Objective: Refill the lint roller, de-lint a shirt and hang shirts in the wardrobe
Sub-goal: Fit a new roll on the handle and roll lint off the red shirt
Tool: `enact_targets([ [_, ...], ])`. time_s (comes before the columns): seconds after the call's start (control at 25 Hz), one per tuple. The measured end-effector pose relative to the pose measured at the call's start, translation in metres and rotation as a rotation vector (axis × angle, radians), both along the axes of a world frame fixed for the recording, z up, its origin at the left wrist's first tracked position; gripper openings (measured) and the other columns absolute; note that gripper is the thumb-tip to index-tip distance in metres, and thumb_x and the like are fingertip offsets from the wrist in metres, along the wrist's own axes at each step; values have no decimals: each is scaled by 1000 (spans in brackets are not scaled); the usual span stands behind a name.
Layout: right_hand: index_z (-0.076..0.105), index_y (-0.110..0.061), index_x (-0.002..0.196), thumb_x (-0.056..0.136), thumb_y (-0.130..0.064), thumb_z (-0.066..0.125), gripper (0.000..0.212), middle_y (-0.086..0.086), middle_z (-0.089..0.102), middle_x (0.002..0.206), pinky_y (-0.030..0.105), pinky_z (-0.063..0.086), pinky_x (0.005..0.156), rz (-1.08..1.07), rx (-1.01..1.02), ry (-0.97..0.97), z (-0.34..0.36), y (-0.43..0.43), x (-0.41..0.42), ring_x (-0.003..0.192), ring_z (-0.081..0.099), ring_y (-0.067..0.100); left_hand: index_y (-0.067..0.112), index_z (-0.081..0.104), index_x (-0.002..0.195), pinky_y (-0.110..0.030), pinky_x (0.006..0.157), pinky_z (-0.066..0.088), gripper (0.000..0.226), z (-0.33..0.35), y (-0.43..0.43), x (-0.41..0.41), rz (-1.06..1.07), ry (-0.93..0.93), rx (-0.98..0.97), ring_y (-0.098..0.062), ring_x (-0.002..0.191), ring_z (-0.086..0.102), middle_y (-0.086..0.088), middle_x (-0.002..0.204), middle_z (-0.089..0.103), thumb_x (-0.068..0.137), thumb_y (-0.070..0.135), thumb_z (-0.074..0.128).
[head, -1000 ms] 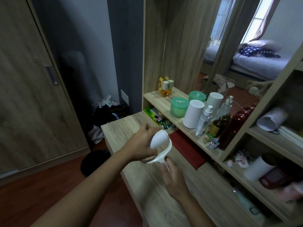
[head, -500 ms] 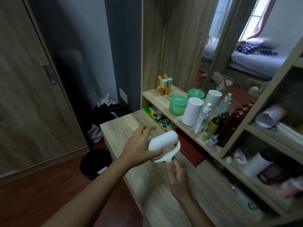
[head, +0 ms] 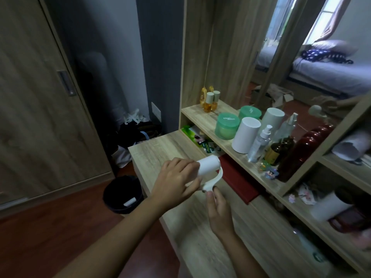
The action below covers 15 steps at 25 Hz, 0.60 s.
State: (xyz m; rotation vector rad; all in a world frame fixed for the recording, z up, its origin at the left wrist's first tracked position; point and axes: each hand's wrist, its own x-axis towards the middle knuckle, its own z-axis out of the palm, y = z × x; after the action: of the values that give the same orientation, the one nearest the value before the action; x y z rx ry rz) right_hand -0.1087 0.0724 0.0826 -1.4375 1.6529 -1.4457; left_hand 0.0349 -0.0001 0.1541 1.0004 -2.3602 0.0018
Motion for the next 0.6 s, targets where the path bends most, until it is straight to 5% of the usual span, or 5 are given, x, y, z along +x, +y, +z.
enact_targets([
  [0.16,60,-21,90,86,-60,35,47,8,64,74,34,45,61,41,8,-27,-4,-33,31,67,60,16,21,49,135,-37,93,35,72,2,-28,35,201,43,248,-19,118,48,1,129,59,85,65,21],
  [0.4,57,-26,89,87,-52,32,35,-8,64,81,20,45,66,178,61,-7,3,-127,123,79,61,2,11,54,130,-26,96,35,68,-12,-98,152,412,367,302,-23,118,51,-8,127,60,91,56,20],
  [0.52,55,-21,82,88,-46,44,28,-3,60,71,14,43,59,213,71,-17,12,-181,179,69,59,2,8,55,128,-22,90,33,68,-14,-143,222,502,363,305,-25,116,53,-11,124,61,90,54,24],
  [0.6,55,-20,82,89,-43,51,24,1,60,70,24,47,61,219,105,-27,14,-220,222,66,59,8,5,54,129,-28,94,38,61,-13,-179,272,526,323,331,-28,117,54,-14,125,60,91,48,32],
])
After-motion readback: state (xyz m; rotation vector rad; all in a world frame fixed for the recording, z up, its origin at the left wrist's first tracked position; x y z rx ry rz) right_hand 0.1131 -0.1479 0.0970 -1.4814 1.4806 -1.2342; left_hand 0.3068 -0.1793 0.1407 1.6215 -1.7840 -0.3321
